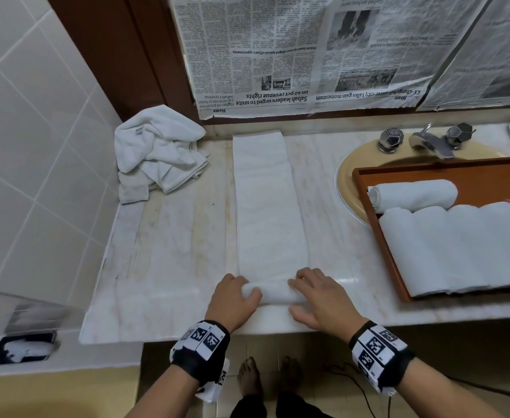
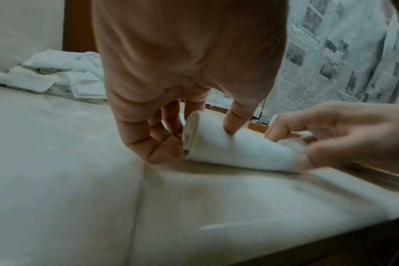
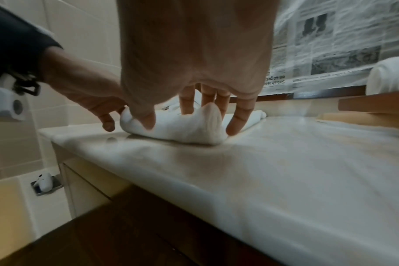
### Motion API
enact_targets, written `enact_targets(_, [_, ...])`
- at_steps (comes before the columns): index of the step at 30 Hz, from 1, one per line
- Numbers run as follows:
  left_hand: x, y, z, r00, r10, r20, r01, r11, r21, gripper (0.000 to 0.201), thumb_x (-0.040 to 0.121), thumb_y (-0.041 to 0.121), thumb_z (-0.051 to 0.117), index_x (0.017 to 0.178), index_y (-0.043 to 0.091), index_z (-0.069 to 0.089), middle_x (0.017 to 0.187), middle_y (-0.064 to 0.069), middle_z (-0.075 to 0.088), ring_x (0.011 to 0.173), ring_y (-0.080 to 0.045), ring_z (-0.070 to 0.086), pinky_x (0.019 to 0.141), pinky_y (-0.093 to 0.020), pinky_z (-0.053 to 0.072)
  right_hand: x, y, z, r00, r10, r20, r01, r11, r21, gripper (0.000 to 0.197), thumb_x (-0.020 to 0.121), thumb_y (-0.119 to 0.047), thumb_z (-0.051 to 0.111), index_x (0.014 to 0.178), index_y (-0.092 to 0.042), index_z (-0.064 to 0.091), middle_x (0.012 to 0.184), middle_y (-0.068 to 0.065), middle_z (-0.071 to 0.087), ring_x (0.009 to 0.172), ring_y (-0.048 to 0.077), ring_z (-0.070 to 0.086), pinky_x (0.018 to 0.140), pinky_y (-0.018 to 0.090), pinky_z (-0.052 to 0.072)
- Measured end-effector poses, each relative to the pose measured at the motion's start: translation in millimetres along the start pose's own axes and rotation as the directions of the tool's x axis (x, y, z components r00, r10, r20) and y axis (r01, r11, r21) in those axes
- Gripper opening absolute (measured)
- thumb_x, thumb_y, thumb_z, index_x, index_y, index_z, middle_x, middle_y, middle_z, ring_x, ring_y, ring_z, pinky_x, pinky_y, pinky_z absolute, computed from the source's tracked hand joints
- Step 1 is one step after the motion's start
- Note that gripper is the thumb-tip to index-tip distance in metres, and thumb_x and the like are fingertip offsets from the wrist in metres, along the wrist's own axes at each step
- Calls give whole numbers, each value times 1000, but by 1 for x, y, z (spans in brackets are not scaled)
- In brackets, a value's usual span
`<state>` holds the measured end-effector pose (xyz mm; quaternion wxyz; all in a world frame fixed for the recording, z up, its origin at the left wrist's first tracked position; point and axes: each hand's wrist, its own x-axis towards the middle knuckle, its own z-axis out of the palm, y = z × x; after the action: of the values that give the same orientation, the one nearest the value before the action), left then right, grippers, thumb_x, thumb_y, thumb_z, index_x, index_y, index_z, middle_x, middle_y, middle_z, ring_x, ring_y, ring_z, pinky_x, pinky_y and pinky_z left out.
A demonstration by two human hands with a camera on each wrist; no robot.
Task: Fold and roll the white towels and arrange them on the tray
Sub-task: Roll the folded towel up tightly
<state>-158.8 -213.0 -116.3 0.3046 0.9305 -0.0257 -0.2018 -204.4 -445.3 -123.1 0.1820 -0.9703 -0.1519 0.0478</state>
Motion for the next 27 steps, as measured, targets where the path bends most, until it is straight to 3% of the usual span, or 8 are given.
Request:
enact_targets(5, [2, 1, 3, 998, -17, -54, 16, 999, -30, 27, 90, 48, 54, 102, 24, 61, 104, 6, 49, 98, -15, 51, 81, -32, 45, 15, 3, -5, 992, 109, 69, -117, 987, 111, 49, 81, -46, 46, 114, -17, 69, 114, -1, 56, 103, 19, 52, 83, 33, 45])
enact_targets(8, [3, -7, 8, 959, 216, -185, -214, 976, 31, 25, 91, 40, 54, 113, 29, 61, 116, 9, 48, 104, -15, 45, 81, -31, 46, 24, 5, -5, 989, 113, 92, -122, 987, 105, 61, 79, -53, 33, 114, -18, 68, 115, -3, 51, 106, 16, 44, 87, 31, 35])
enact_targets(11, [6, -16, 10, 889, 429, -163, -402, 899, 175, 29, 94, 45, 46, 113, 33, 64, 116, 12, 57, 106, -19, 51, 76, -35, 50, 31, 9, -7, 974, 132, 183, -166, 969, 184, 68, 78, -58, 26, 118, -20, 65, 112, -6, 52, 105, 14, 44, 85, 29, 31])
enact_targets(14, [2, -25, 11, 902, 427, -56, -407, 889, 211, 52, 89, 65, 48, 129, 33, 60, 130, 14, 55, 120, -12, 46, 86, -33, 47, 31, 14, -12, 965, 162, 205, -222, 923, 315, 47, 91, -48, 42, 126, -21, 61, 113, -7, 57, 106, 13, 47, 94, 32, 38])
enact_targets(16, [-1, -30, 12, 902, 431, -29, -412, 877, 247, 55, 88, 64, 47, 132, 33, 58, 131, 12, 57, 121, -15, 51, 87, -35, 47, 27, 14, -14, 965, 176, 196, -242, 888, 392, 34, 99, -32, 50, 132, -25, 54, 114, -8, 56, 104, 11, 49, 91, 28, 39])
enact_targets(21, [3, -21, 6, 943, 330, 31, -329, 917, 225, 65, 85, 71, 30, 134, 35, 55, 129, 12, 55, 116, -15, 49, 90, -36, 45, 16, 15, -10, 995, 84, 46, -96, 921, 378, 22, 103, -31, 45, 122, -26, 53, 112, -9, 57, 92, 7, 53, 80, 30, 46])
enact_targets(25, [8, -21, 6, 961, 267, 76, -276, 945, 173, 81, 79, 83, 24, 136, 34, 54, 122, 8, 50, 112, -14, 46, 96, -35, 43, 16, 17, -3, 996, 60, -61, -44, 973, 226, 32, 100, -37, 37, 114, -22, 61, 109, -7, 56, 93, 13, 52, 78, 34, 49])
enact_targets(27, [11, -19, 6, 963, 253, 90, -263, 955, 134, 75, 83, 79, 33, 136, 30, 55, 121, 7, 49, 112, -14, 45, 98, -30, 40, 16, 19, -5, 995, 62, -75, -45, 975, 217, 37, 99, -42, 37, 114, -20, 64, 110, -7, 55, 98, 13, 49, 82, 33, 49])
